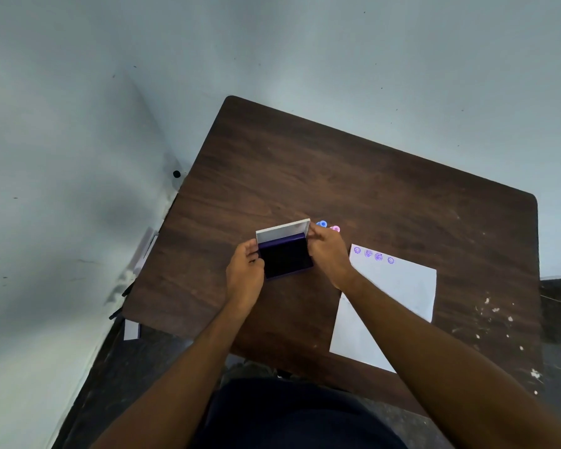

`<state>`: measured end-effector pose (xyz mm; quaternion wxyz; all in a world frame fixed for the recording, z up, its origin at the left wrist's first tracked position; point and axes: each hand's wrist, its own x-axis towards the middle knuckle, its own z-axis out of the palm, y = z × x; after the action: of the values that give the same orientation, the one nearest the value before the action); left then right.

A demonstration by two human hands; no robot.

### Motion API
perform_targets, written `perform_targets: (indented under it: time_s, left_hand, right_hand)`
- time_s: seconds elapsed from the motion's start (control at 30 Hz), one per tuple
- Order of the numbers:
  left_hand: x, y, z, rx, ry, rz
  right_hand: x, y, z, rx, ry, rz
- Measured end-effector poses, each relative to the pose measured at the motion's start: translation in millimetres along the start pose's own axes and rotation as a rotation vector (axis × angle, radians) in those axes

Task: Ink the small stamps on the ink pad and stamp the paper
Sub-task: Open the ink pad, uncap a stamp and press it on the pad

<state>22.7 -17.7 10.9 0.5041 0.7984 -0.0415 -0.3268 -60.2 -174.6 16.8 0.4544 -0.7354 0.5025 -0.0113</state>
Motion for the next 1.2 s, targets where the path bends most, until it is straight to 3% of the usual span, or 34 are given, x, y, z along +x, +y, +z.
perform_targets:
  time_s: [0.2, 0.37, 1.2]
  left_hand:
    - [8, 3, -3, 0.088, 0.008, 0.031]
    - [15, 4, -5, 0.119, 0.028, 0.07]
    - [28, 0, 0, 0.279, -0.019, 0.032]
  right_hand:
    - [1, -5, 2, -0.096, -0.003, -0.166]
    - [6, -6, 5, -0.126, -0.066, -0.157]
    - [11, -7, 24, -0.134, -0.067, -0.059]
